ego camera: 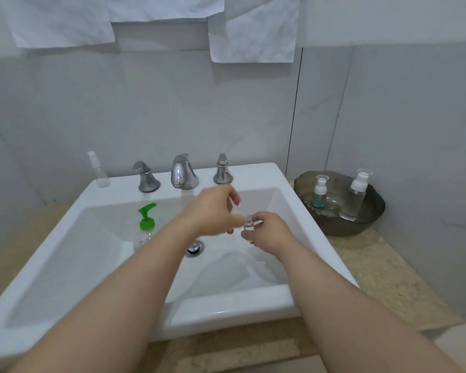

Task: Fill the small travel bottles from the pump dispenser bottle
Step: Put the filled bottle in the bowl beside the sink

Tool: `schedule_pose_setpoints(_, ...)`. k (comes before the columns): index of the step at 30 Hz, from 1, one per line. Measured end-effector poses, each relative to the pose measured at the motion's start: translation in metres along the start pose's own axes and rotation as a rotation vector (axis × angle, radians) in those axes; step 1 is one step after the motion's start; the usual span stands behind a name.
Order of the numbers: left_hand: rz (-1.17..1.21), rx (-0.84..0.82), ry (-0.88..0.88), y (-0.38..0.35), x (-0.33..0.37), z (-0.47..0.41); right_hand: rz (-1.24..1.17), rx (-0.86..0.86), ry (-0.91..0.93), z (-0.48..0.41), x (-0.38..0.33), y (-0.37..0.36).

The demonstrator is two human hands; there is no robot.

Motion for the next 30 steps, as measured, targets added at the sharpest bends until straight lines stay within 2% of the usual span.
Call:
schedule_pose_setpoints(5, 0.178, 0.261, 0.229, -0.015, -0.065, 0.019, 0.027, 0.012, 0.018, 0.006, -0.005, 0.0)
schedule_pose_setpoints(9, 0.233, 0.374, 0.138, -0.011, -0.066, 0.019, 0.039, -0.002, 0.04, 0.01, -0.009, 0.001)
schedule_pose_setpoints(20, 0.16, 0.4, -0.158, -0.015, -0.05, 0.016, 0.082, -0.076, 0.119, 0.013, -0.014, -0.003)
schedule_pose_setpoints(26, 0.123, 0.364, -0.205, -0.016, -0.046, 0.018, 0.088, -0.099, 0.128, 0.014, -0.015, -0.004)
schedule_pose_setpoints(30, 0.167, 0.328, -0.153, -0.019, -0.046, 0.017, 0.081, -0.117, 0.129, 0.015, -0.015, -0.005)
Point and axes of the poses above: each hand's wrist, its own z-axis away from the middle knuckle, its own y-axis out of the back of the hand, x = y × z, the point moved 4 cm from there along -z, towards the middle knuckle, and after that the axes turned 11 degrees about x, right-handed, at the moved point
